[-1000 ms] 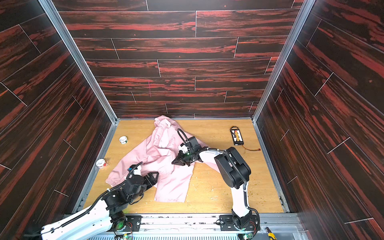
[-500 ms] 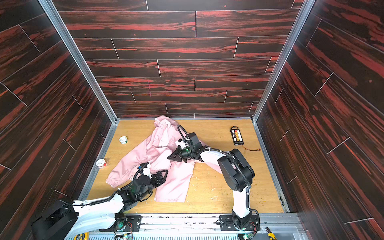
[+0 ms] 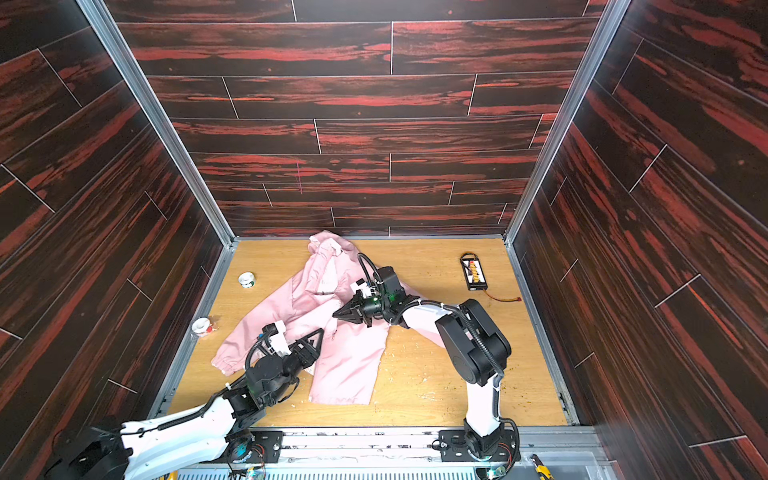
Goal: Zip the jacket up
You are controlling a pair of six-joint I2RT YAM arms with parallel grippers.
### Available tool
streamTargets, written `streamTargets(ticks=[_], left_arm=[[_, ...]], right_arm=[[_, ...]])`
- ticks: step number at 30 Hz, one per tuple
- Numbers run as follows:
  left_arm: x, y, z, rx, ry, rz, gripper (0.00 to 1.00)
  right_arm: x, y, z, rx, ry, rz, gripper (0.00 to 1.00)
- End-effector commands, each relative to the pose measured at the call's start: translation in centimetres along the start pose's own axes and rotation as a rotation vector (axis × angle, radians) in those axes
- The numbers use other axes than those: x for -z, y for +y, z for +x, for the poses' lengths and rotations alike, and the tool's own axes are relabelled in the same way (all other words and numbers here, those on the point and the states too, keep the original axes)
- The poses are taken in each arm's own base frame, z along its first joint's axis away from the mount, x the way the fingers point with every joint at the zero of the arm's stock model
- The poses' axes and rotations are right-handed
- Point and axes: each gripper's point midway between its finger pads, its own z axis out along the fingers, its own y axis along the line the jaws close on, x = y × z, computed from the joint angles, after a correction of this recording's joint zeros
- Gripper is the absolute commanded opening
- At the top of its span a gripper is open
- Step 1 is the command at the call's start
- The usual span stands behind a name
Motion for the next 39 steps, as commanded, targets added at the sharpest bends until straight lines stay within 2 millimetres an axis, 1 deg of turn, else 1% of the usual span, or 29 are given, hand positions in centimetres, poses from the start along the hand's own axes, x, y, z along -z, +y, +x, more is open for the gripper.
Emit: streamTargets(ticks=[1, 4, 5, 6, 9, 13, 17, 26, 31, 36, 39], left_arm=[[0.4, 0.2, -0.5, -0.005, -0.005, -0.031, 0.5], [0.7, 0.0, -0.5, 0.009, 0.003, -0.027, 0.38], [0.8, -0.1, -0.5, 0.015, 0.009, -0.029, 0.31], [0.8, -0.2, -0.5, 0.021, 0.014, -0.028, 0.27], [0.8, -0.7, -0.4, 0.038, 0.033, -0.021, 0.14], [0.7, -1.8, -0.8, 0.057, 0.04, -0.003, 0.0], [0.6, -2.8, -1.2, 0.072, 0.042, 0.009, 0.0], [0.4, -4.6, -1.8, 0.113, 0.045, 0.042, 0.0], [0.1, -5.6, -1.7, 0.125, 0.066, 0.067, 0.0], [-0.1, -5.9, -1.5, 0.137, 0.074, 0.075, 0.0], [0.0, -5.9, -1.7, 0.139, 0.067, 0.076, 0.0]], right_arm=[[0.6, 2.6, 0.8, 0.068, -0.007, -0.03, 0.04], [0.7, 2.6, 1.0, 0.084, -0.015, -0.034, 0.12], [0.8, 2.6, 1.0, 0.092, -0.022, -0.038, 0.16], [0.9, 2.7, 1.1, 0.101, -0.026, -0.045, 0.21], [1.1, 3.1, 1.7, 0.143, -0.036, -0.073, 0.41], [1.1, 3.2, 2.6, 0.187, -0.048, -0.107, 0.54], [1.1, 3.1, 3.3, 0.2, -0.054, -0.155, 0.58], [1.4, 4.1, 5.2, 0.275, -0.084, -0.285, 0.63], [1.2, 3.8, 5.6, 0.285, -0.105, -0.312, 0.64], [1.1, 4.3, 6.1, 0.297, -0.103, -0.38, 0.64], [1.2, 4.4, 6.3, 0.301, -0.111, -0.411, 0.61]])
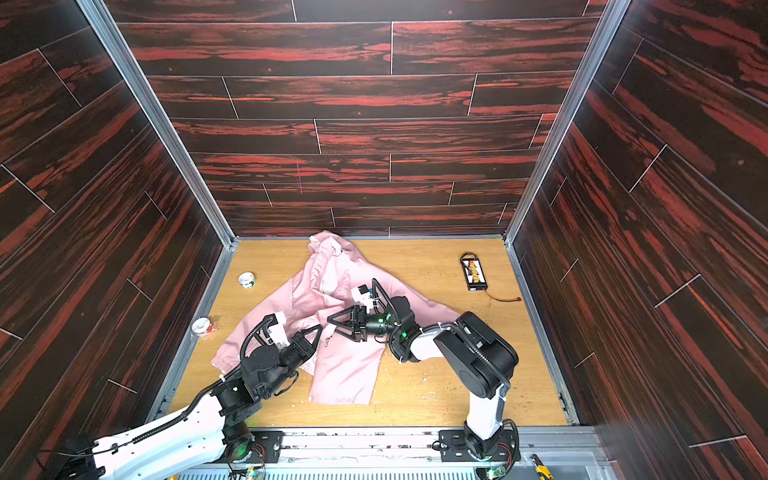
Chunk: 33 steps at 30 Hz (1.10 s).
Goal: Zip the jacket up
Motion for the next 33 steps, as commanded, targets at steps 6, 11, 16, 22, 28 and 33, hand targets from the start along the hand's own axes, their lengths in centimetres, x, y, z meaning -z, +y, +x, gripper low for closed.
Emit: streamTargets(ticks=[6, 11, 16, 22, 28, 33], left_arm=[[0.6, -1.5, -1.2, 0.037, -0.041, 0.045, 0.0], [1.2, -1.3, -1.6, 0.044, -0.059, 0.046, 0.0], [1.5, -1.0, -1.7, 0.048, -0.063, 0.042, 0.0], [1.7, -0.6, -1.7, 0.045, -0.068, 0.029, 0.0], [2.3, -0.5, -2.0, 0.034, -0.08, 0.038, 0.62], [2.3, -1.0, -1.4, 0.022, -0.056, 0.087, 0.85]], right_arm=[[0.8, 0.7, 0.6, 0.029, -0.041, -0.065, 0.51], [1.0, 0.1, 0.6, 0.021, -0.057, -0.036, 0.36], [0.7, 0.4, 0.4, 0.02, -0.048, -0.039, 0.25], [0.6, 0.8, 0.5, 0.012, -0.038, -0.037, 0.08], [0.5, 0.9, 0.3, -0.043, -0.034, 0.003, 0.0], [0.2, 1.7, -0.1, -0.073, -0.036, 0.034, 0.0]])
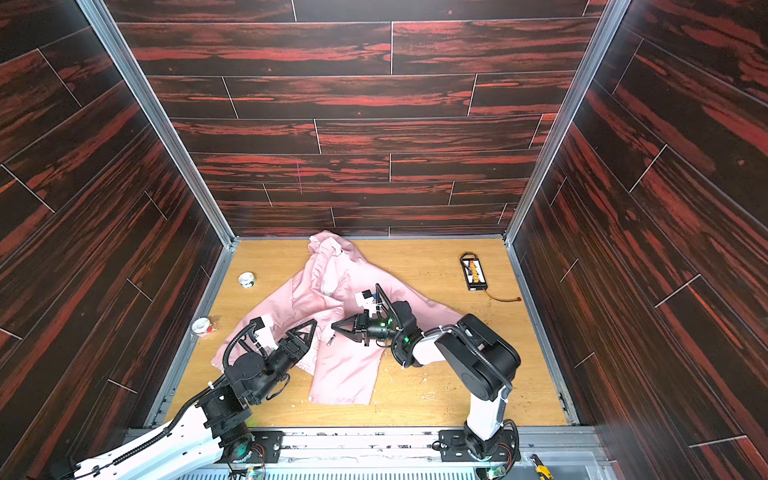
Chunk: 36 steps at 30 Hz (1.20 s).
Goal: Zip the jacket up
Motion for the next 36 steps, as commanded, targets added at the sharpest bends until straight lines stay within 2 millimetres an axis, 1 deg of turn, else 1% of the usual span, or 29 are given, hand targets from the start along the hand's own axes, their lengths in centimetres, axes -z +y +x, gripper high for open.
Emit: streamTargets(ticks=[1, 6, 11, 14, 17, 21, 32, 36], left_arm=[[0.0, -0.2, 0.5, -0.015, 0.017, 0.029, 0.85], [-0.7, -0.4, 1.4, -0.02, 0.052, 0.053, 0.87], [-1.0, -1.3, 1.5, -0.019, 0.05, 0.1, 0.87], [-1.1, -2.1, 1.5, -0.025, 0.059, 0.129, 0.8], [-1.1, -2.4, 1.8, -0.026, 0.075, 0.139, 0.67], [-0.9, -2.6, 2.2, -0.03, 0.103, 0.147, 0.58], [-0.8, -2.7, 2.1, -0.065, 0.112, 0.128, 0.4], [-1.1, -2.6, 2.4, -0.078, 0.137, 0.108, 0.4]], right_arm=[[-0.4, 3.0, -0.2, 0.017, 0.005, -0.022, 0.0], [-0.8, 3.9, -0.5, -0.005, 0.015, -0.027, 0.0], [-0.8, 3.8, -0.3, -0.03, 0.021, -0.02, 0.0], [-0.6, 3.8, -0.2, -0.032, 0.02, -0.012, 0.0], [-0.6, 4.0, -0.2, -0.027, 0.019, -0.007, 0.0], [-0.6, 4.3, -0.3, -0.022, 0.025, -0.007, 0.0], [-0.5, 5.1, -0.1, -0.009, 0.035, -0.018, 0.0], [-0.2, 5.3, -0.1, 0.004, 0.031, -0.012, 0.0]])
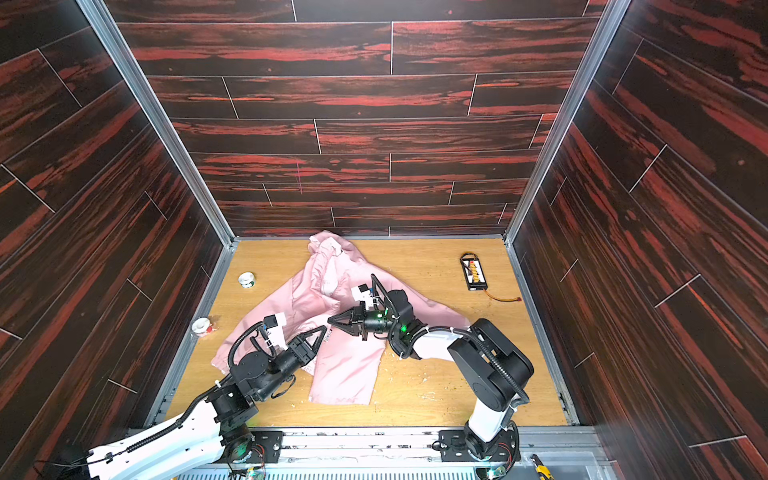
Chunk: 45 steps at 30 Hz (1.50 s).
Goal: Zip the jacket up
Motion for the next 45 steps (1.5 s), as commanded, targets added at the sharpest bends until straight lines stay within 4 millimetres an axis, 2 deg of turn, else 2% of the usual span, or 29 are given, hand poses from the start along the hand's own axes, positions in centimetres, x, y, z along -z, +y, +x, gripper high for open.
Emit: streamTargets(ticks=[1, 9, 15, 21, 24, 35, 45], left_arm=[[-0.3, -0.9, -0.3, -0.014, 0.014, 0.009, 0.4], [-0.5, -1.6, -0.5, -0.019, 0.023, 0.027, 0.32], [-1.0, -2.5, -0.2, -0.031, 0.057, 0.057, 0.32], [-1.4, -2.2, -0.2, -0.032, 0.063, 0.048, 0.48], [-1.6, -2.1, -0.2, -0.028, 0.066, 0.049, 0.49], [-1.5, -2.2, -0.5, -0.019, 0.066, 0.066, 0.3], [-1.8, -2.5, -0.3, -0.015, 0.081, 0.078, 0.25]], right_arm=[[0.5, 3.0, 0.3, 0.071, 0.002, -0.043, 0.0], [1.3, 3.4, 0.3, 0.091, -0.008, -0.023, 0.0], [1.4, 3.5, 0.4, 0.091, -0.003, -0.024, 0.0], [1.5, 3.6, 0.6, 0.083, 0.004, -0.036, 0.0], [1.7, 3.7, 0.7, 0.085, 0.005, -0.036, 0.0], [2.0, 3.6, 0.8, 0.088, -0.004, -0.024, 0.0], [2.3, 3.4, 0.7, 0.085, -0.008, -0.021, 0.0]])
